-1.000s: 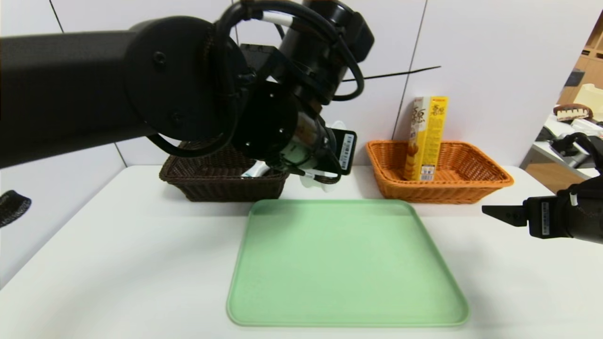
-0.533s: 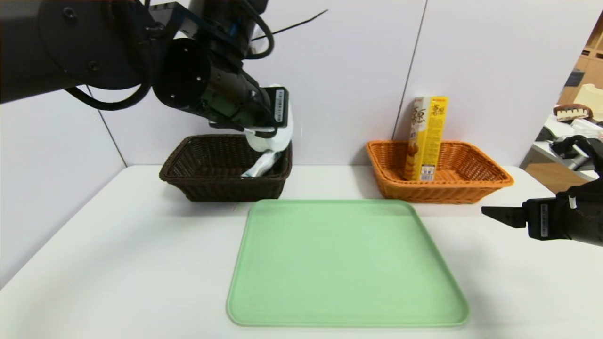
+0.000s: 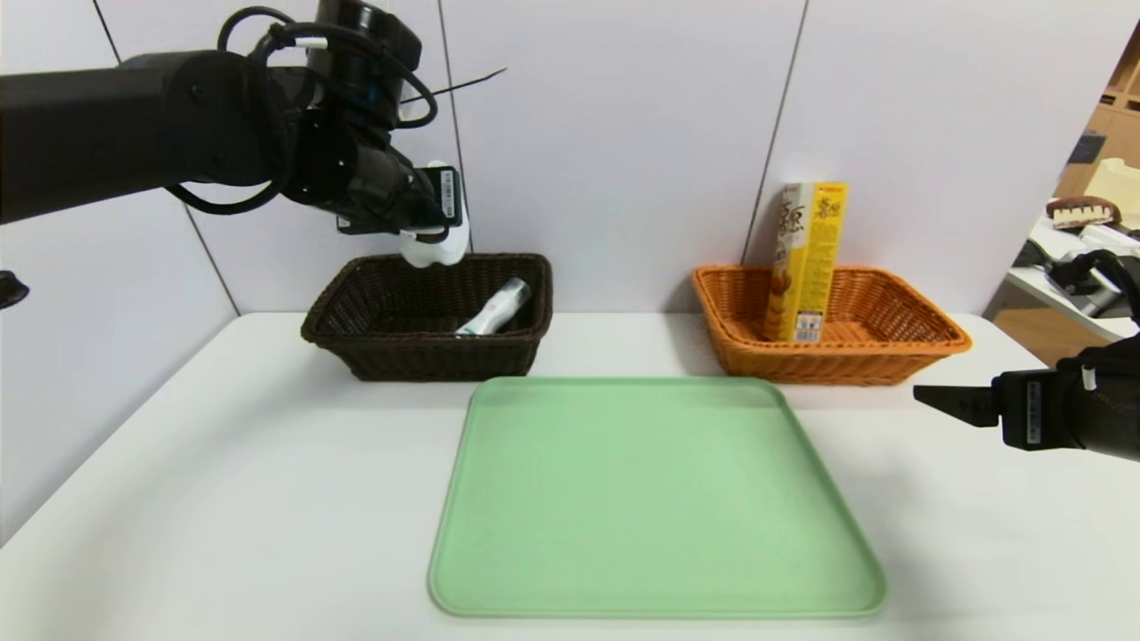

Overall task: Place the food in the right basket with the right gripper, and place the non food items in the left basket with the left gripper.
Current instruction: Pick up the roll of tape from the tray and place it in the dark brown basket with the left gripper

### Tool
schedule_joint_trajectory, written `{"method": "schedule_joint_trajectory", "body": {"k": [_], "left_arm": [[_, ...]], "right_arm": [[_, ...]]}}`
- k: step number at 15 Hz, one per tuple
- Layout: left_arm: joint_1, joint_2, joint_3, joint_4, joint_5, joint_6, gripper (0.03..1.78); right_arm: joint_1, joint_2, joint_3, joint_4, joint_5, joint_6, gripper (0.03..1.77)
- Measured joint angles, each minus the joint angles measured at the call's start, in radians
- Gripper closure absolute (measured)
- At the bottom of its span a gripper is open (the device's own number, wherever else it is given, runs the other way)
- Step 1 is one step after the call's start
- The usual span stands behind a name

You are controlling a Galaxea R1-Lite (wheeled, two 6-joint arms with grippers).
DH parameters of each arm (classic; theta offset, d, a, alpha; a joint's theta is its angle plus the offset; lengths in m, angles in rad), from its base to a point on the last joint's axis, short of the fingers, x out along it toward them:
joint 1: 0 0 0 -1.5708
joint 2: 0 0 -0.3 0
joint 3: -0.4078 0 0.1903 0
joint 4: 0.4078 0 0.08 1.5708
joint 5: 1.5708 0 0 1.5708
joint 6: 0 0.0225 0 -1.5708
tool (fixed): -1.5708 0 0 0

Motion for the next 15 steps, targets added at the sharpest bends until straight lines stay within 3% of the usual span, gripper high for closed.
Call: {"method": "schedule_joint_trajectory", "body": {"k": [6,12,13,15], "left_arm": [[0.071,0.075,0.0,-0.009,0.006,0.009,1.22],[0.137,0.154,0.0,-0.086,0.005,0.021,1.22],[0.138,0.164,0.0,-0.09,0.005,0.02,1.19],[0.14,0.174,0.0,-0.096,0.006,0.021,0.94]], "right_arm": [[0.0,0.0,0.0,-0.001,0.001,-0.001,0.1],[-0.001,0.0,-0.006,-0.002,0.0,-0.001,0.1],[-0.001,0.001,-0.006,-0.001,0.0,-0.001,0.1],[0.0,0.002,-0.006,-0.001,0.0,-0.001,0.1]]}}
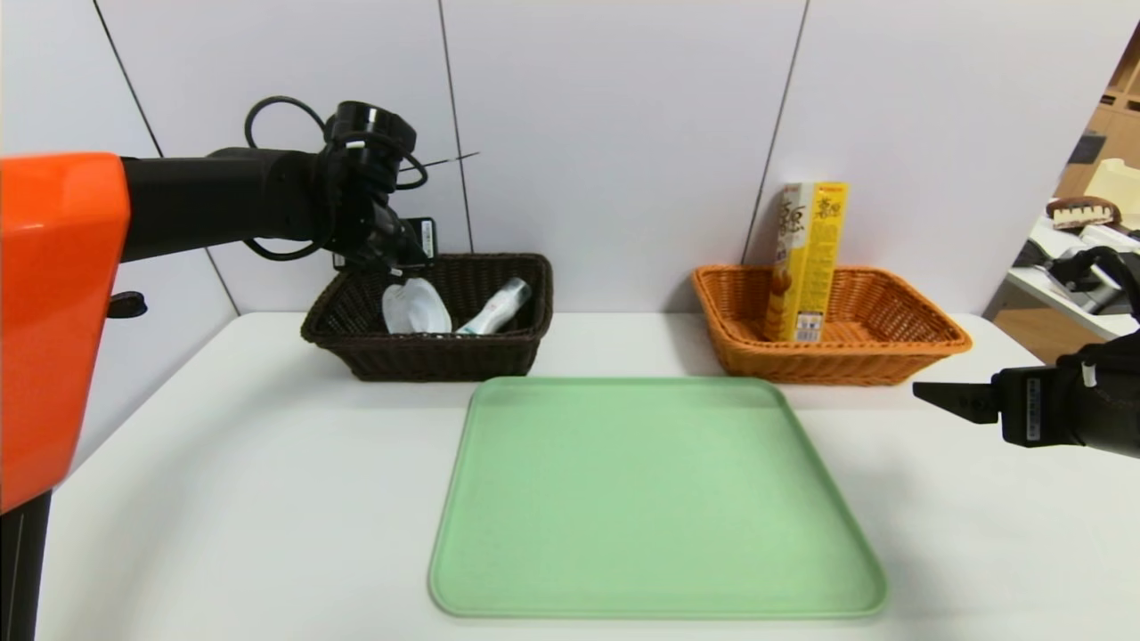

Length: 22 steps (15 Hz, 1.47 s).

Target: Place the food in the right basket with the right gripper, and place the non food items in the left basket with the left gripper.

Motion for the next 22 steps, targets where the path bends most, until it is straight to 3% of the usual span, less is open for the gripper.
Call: {"method": "schedule_joint_trajectory", "body": {"k": [4,8,18,22], "left_arm": [[0.0,0.008,0.0,-0.007,-0.001,0.0,0.6],[0.0,0.004,0.0,-0.006,-0.003,0.002,0.4],[-0.003,-0.147,0.006,0.037,-0.005,-0.011,0.19],[-0.004,-0.236,0.097,0.037,0.004,-0.046,0.16]], "right_arm": [[0.0,0.004,0.002,0.0,0.0,0.0,0.1],[0.001,0.01,0.001,0.0,0.0,0.0,0.1],[0.002,0.014,-0.013,-0.01,-0.001,-0.001,0.1],[0.009,0.003,-0.009,-0.009,-0.001,-0.003,0.1]]}}
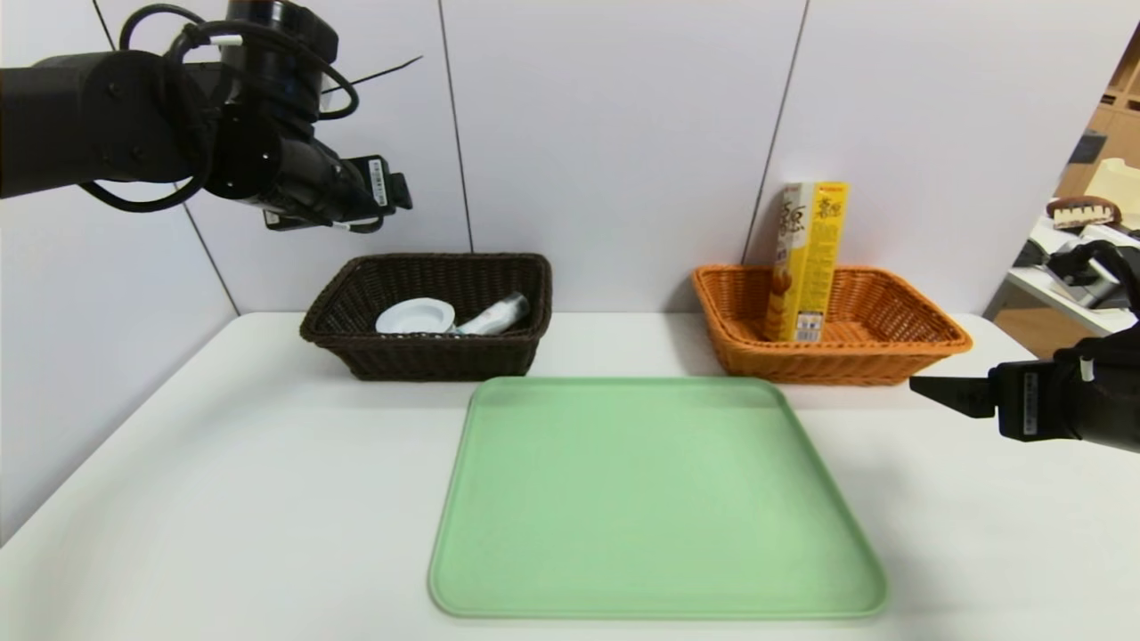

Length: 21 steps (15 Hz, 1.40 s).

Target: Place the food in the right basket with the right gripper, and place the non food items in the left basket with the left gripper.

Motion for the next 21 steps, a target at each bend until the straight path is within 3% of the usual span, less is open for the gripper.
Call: {"method": "schedule_joint_trajectory", "body": {"k": [8,15,21], "left_arm": [[0.002,-0.294,0.327,-0.037,0.028,-0.008,0.13],[0.124,-0.574,0.556,-0.071,0.031,-0.013,0.12],[0.238,-0.844,0.87,-0.185,0.021,-0.008,0.12]], "right_arm": [[0.018,-0.131,0.055,0.016,-0.004,-0.003,0.1],[-0.003,-0.287,0.138,0.017,0.0,-0.005,0.1],[-0.032,-0.434,0.221,0.016,0.006,-0.007,0.1]]}}
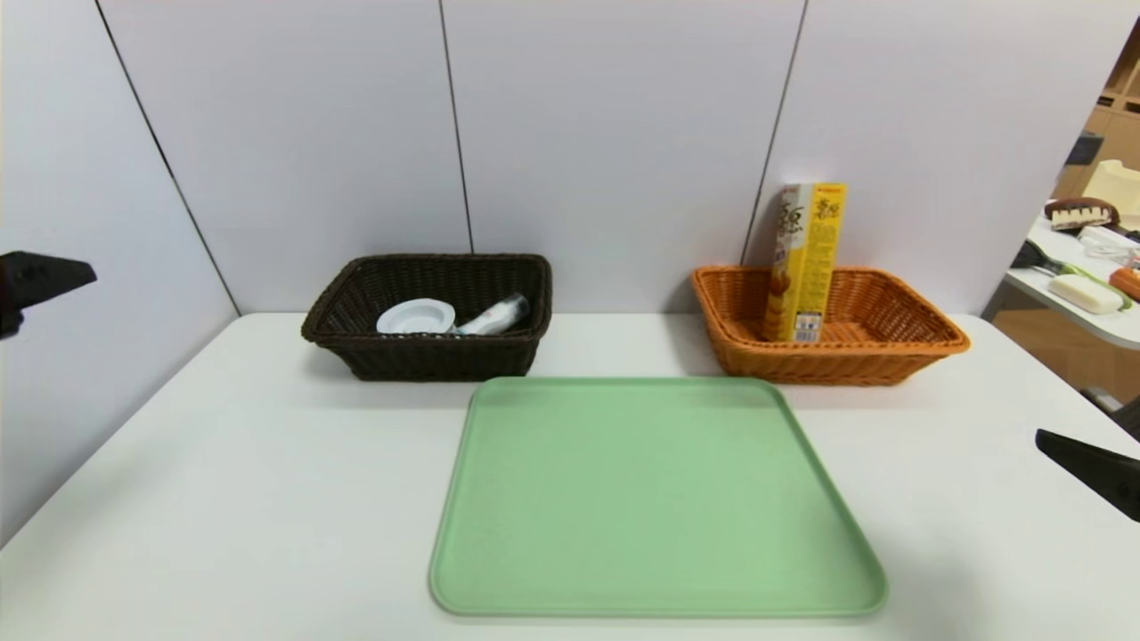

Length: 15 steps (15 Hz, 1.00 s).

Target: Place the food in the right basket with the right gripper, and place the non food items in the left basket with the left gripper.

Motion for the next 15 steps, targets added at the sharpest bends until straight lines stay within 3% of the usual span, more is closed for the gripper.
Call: {"method": "schedule_joint_trajectory", "body": {"k": [5,10,15], "left_arm": [[0.026,-0.222,0.187,-0.04,-0.02,0.002,0.12],[0.031,-0.425,0.344,-0.041,-0.021,0.005,0.12],[0.033,-0.647,0.471,-0.041,-0.025,0.039,0.12]], "right_arm": [[0.002,-0.163,0.071,0.016,0.016,0.001,0.1],[0.009,-0.363,0.113,0.165,0.073,-0.003,0.1],[0.01,-0.584,0.172,0.2,0.077,-0.021,0.1]]}}
